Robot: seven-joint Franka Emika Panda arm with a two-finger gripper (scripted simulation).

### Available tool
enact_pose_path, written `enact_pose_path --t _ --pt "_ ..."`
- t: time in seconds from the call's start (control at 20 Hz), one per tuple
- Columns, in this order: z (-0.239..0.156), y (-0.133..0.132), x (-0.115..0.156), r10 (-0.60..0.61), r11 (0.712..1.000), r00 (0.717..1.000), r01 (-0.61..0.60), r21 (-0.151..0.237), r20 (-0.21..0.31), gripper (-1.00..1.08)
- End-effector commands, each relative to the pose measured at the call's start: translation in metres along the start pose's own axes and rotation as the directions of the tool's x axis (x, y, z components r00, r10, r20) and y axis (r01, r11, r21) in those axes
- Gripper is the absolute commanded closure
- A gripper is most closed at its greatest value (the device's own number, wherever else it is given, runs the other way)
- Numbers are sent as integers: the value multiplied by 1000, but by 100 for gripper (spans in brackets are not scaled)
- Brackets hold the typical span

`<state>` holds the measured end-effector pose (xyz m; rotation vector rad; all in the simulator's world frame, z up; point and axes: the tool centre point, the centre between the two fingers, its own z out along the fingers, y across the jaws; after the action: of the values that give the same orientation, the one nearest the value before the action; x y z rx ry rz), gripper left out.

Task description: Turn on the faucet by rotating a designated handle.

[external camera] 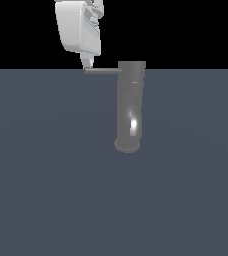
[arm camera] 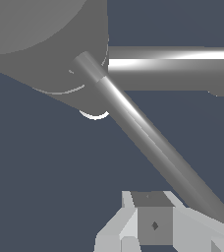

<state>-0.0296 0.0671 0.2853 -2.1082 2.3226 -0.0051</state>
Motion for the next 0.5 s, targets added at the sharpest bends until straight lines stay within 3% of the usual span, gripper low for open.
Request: enact_pose_path --t 0.0,0.45 --pt "0 7 11 7 1000 1000 -7 -3 -2 108" --pt "0 31 36 7 1000 1000 -7 -4 -1 108"
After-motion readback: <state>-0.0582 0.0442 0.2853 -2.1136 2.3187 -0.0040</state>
